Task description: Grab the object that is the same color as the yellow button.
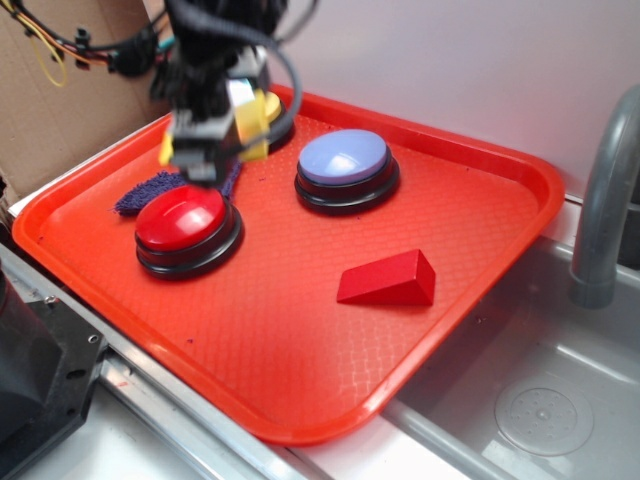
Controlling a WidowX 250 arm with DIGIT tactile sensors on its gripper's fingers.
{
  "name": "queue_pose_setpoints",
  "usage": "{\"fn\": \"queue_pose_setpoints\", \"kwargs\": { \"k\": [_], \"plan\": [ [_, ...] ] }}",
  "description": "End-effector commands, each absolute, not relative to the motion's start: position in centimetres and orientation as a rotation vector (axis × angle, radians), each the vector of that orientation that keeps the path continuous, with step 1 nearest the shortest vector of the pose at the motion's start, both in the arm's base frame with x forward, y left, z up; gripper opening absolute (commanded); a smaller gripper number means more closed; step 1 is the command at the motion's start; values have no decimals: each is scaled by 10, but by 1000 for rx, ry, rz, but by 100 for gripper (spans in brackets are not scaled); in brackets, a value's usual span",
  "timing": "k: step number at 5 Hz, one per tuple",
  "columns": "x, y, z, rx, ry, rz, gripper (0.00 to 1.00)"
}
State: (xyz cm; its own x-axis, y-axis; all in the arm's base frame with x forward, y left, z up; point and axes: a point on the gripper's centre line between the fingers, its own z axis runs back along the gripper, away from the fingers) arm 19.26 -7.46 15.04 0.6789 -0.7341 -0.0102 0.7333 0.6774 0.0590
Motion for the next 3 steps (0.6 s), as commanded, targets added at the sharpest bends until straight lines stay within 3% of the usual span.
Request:
{"fn": "queue_pose_setpoints", "kwargs": {
  "k": [1, 3],
  "plan": [
    [188, -44, 197, 116, 4, -331, 0],
    [194, -24, 194, 44, 31, 153, 0]
  ]
}}
